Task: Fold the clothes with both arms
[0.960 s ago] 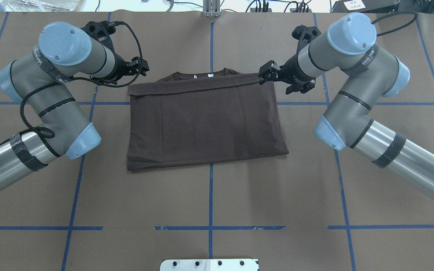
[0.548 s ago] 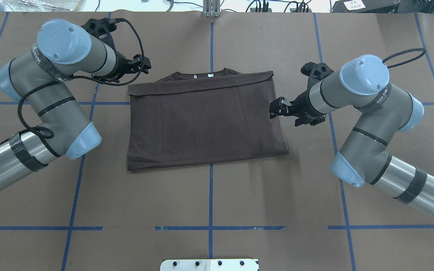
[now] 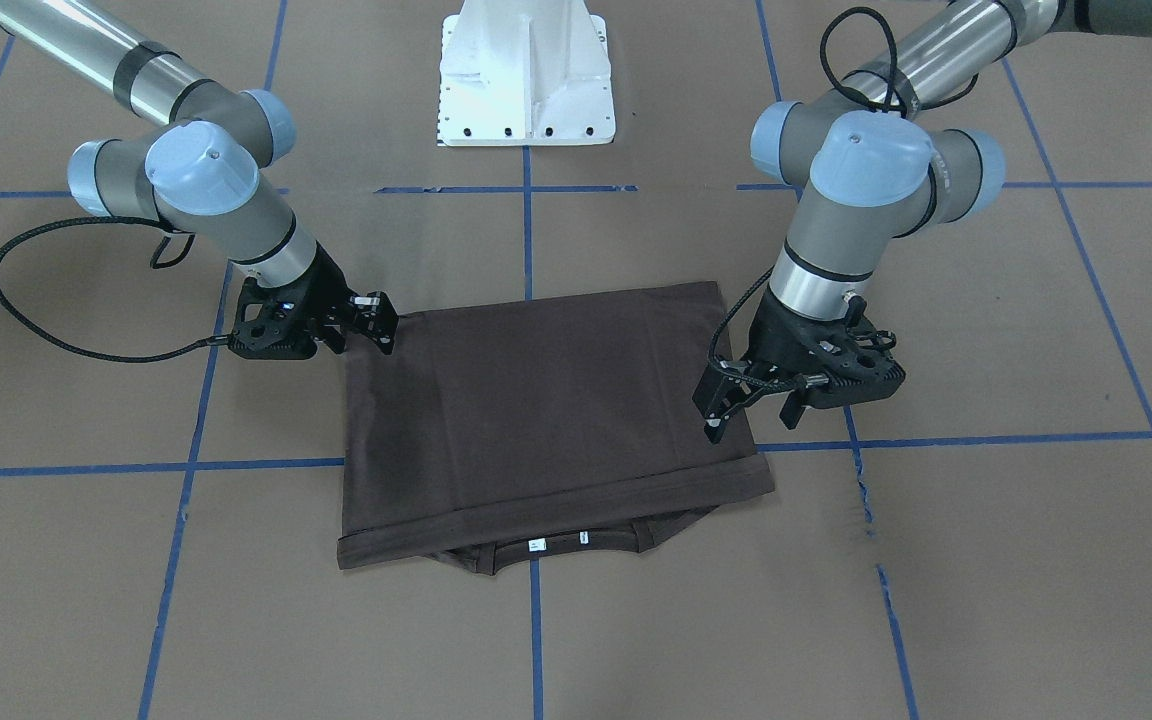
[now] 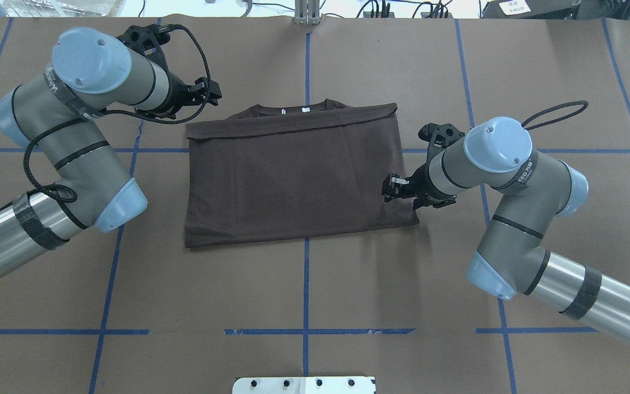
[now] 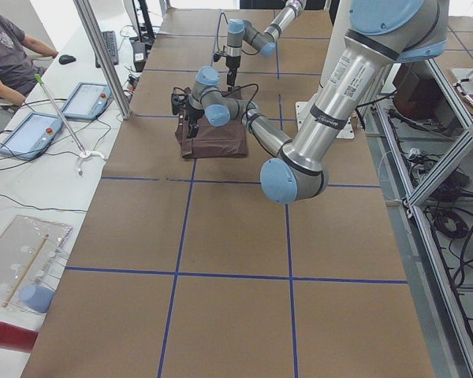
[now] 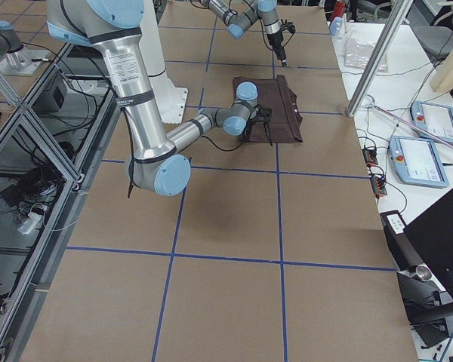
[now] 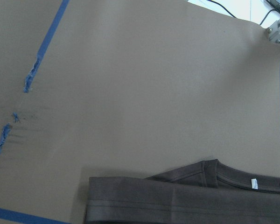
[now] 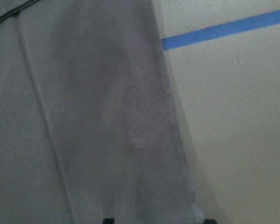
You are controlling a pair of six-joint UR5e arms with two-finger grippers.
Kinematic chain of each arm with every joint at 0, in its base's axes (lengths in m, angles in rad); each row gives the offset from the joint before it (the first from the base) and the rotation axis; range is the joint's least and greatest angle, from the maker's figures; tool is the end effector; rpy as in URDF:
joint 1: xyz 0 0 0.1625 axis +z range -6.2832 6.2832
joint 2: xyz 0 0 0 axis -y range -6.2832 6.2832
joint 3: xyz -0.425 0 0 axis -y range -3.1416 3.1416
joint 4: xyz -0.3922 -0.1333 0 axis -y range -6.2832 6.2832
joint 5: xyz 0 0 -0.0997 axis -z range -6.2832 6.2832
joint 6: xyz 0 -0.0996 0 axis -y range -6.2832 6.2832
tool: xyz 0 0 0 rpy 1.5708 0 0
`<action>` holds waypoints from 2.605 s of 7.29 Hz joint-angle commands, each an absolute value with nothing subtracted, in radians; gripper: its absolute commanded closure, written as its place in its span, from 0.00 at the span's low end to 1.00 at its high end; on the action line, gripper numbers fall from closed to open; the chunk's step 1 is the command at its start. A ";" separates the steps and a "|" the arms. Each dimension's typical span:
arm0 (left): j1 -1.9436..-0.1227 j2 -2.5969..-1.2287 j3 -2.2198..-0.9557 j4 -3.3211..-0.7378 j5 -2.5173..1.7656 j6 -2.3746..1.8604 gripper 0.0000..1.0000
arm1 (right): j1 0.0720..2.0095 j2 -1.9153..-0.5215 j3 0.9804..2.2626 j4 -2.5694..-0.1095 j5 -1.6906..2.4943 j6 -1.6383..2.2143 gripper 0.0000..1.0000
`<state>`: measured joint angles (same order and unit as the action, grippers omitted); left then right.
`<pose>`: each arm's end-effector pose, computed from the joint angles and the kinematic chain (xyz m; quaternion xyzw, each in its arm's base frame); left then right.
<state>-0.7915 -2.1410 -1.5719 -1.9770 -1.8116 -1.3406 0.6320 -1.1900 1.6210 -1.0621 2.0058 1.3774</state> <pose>0.4107 -0.5716 0.2796 0.1354 0.4585 -0.1886 0.8579 -0.4673 -0.4553 0.3660 0.0011 -0.4821 0.0940 0.8710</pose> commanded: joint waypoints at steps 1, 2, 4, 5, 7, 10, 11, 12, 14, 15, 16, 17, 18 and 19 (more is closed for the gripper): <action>-0.792 -2.140 -1.574 -1.979 -1.812 -1.341 0.01 | 0.634 -1.201 1.620 -1.063 2.009 1.378 0.27; -0.792 -2.141 -1.574 -1.979 -1.812 -1.342 0.01 | 0.634 -1.201 1.620 -1.068 2.010 1.378 0.28; -0.792 -2.140 -1.574 -1.980 -1.812 -1.339 0.01 | 0.632 -1.201 1.620 -1.083 2.008 1.378 0.30; -0.792 -2.140 -1.574 -1.980 -1.812 -1.339 0.01 | 0.632 -1.201 1.620 -1.085 2.008 1.378 0.34; -0.792 -2.140 -1.575 -1.979 -1.812 -1.341 0.01 | 0.630 -1.203 1.620 -1.085 2.008 1.378 0.59; -0.792 -2.140 -1.572 -1.983 -1.812 -1.342 0.01 | 0.630 -1.210 1.627 -1.083 2.016 1.364 1.00; -0.792 -2.141 -1.571 -1.983 -1.812 -1.344 0.01 | 0.632 -1.212 1.640 -1.083 2.029 1.364 1.00; -0.792 -2.141 -1.571 -1.983 -1.812 -1.342 0.01 | 0.634 -1.227 1.676 -1.083 2.048 1.364 1.00; -0.792 -2.141 -1.571 -1.983 -1.812 -1.342 0.01 | 0.624 -1.372 1.843 -1.063 2.117 1.365 1.00; -0.792 -2.141 -1.571 -1.983 -1.812 -1.342 0.01 | 0.548 -1.479 1.935 -1.060 2.109 1.370 1.00; -0.792 -2.144 -1.572 -1.983 -1.812 -1.345 0.01 | 0.464 -1.574 2.036 -1.060 2.108 1.376 1.00; -0.792 -2.149 -1.572 -1.983 -1.812 -1.347 0.01 | 0.371 -1.639 2.093 -1.060 2.108 1.377 1.00; -0.792 -2.149 -1.572 -1.983 -1.812 -1.347 0.01 | 0.295 -1.675 2.130 -1.060 2.109 1.381 1.00; -0.792 -2.149 -1.574 -1.983 -1.812 -1.345 0.01 | 0.255 -1.680 2.144 -1.060 2.118 1.400 0.21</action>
